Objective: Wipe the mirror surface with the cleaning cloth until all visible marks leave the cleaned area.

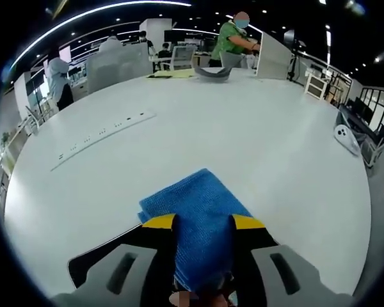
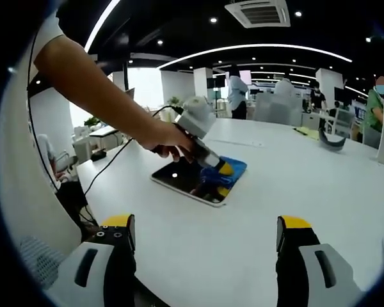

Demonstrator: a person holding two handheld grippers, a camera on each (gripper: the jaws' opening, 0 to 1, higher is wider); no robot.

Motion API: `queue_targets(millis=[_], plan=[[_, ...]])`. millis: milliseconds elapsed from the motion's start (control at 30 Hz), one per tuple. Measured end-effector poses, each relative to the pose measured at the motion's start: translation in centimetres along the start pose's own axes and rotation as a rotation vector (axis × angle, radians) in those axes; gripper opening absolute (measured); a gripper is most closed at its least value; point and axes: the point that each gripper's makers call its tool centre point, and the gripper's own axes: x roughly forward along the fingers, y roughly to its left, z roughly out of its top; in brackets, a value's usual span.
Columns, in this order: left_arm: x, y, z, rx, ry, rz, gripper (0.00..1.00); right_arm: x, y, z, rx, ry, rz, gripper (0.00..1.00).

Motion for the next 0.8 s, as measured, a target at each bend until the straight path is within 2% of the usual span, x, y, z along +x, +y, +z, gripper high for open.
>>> queue_targets(millis=[367, 800], plan=[[-0.13, -0.52, -0.18, -0.019, -0.009, 0.006, 0.31, 0.0, -0.06, 0.19, -0.002, -0.003, 0.0, 0.92], [-0.24, -0.83, -0.58, 0.002, 0.001, -0.002, 0.31, 0.08, -0.04, 0.58, -0.01, -0.008, 0.004, 0.92]])
